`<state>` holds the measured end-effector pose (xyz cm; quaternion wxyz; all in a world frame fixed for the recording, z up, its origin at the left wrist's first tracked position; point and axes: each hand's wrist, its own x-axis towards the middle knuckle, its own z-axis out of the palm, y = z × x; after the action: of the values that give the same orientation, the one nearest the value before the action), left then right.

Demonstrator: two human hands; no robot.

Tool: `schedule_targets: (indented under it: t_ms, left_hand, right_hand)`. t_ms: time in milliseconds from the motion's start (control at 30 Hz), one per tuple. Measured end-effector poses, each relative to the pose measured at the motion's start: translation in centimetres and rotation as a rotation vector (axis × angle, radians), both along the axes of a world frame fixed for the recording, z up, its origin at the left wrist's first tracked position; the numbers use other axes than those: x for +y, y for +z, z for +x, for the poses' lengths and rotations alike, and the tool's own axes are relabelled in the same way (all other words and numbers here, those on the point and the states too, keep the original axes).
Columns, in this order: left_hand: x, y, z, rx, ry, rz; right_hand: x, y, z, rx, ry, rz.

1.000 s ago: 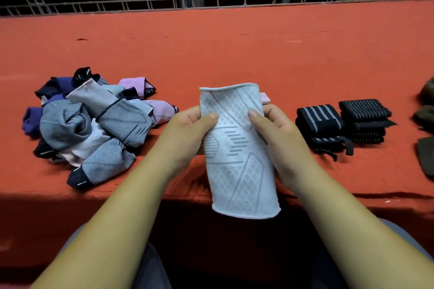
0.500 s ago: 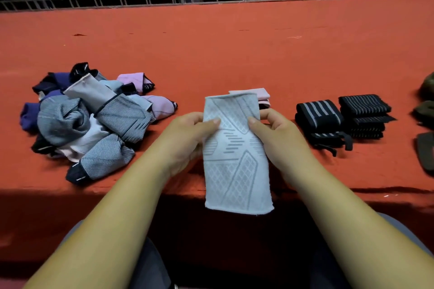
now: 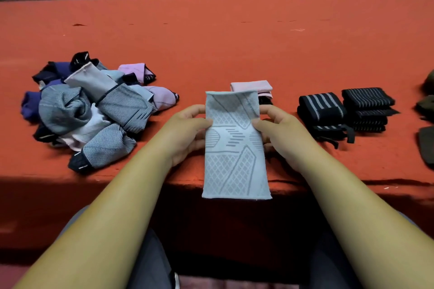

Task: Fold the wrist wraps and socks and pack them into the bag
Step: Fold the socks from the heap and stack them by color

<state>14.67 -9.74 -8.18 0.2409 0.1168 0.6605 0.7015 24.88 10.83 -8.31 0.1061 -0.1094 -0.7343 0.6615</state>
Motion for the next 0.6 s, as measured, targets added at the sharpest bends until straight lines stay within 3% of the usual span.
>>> schedule_targets:
  t_ms: [433, 600]
  left_hand:
    - [-0.8, -0.1, -0.2, -0.037, -0.060, 0.087]
    - [-0.6, 0.1, 0.2, 0.004, -0.082, 0.086]
  right_hand:
    - [0.7, 0.2, 0.0, -0.019, 0.052, -0.304]
    - [0.9, -0.9, 0.1, 0.003, 0.132, -0.073]
